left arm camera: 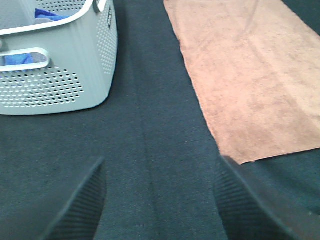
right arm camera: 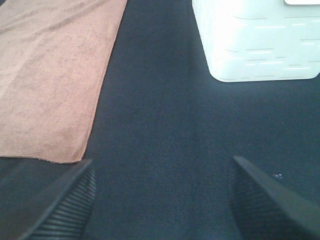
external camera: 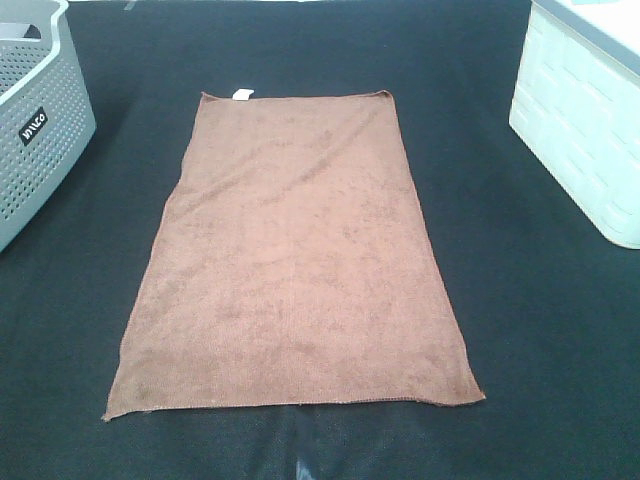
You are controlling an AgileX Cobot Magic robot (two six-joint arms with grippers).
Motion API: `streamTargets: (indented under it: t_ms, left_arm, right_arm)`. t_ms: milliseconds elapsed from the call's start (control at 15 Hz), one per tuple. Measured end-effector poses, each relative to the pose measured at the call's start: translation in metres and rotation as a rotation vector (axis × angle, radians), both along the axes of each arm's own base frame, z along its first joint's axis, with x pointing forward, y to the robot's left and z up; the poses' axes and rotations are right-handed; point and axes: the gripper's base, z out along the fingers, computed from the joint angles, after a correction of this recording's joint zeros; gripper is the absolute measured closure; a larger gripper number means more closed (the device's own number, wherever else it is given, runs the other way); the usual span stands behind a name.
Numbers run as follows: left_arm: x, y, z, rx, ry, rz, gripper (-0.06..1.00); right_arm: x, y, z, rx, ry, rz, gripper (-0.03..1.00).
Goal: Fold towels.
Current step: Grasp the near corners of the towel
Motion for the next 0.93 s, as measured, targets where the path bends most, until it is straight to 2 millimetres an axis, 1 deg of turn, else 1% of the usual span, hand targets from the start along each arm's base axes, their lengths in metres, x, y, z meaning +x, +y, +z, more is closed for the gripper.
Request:
streamTargets:
  t_ms: [467,600,733,867,933]
  left_arm:
    - [0.000,-0.001,0.000,-0.009,-0.004,-0.005,0.34]
    - [0.006,0.000,0.022,-0.031,-0.159,0.008,0.34]
    - [0.024,-0.001,0.039,-0.116,-0.282,0.025,0.34]
    - [0.055,-0.001,0.041,-0.199,-0.288,0.049,0.34]
    - [0.074,-0.002,0.039,-0.254,-0.244,0.060,0.34]
  right_arm:
    - [0.000,0.001,0.000,0.012,0.000,0.008,0.27]
    - [0.001,0.001,0.000,0.006,0.005,0.004,0.27]
    - [0.012,-0.001,0.012,-0.011,0.011,-0.012,0.27]
    - [0.035,-0.002,0.026,-0.001,0.051,-0.025,0.27]
    - [0.051,-0.001,0.032,0.011,0.094,-0.028,0.27]
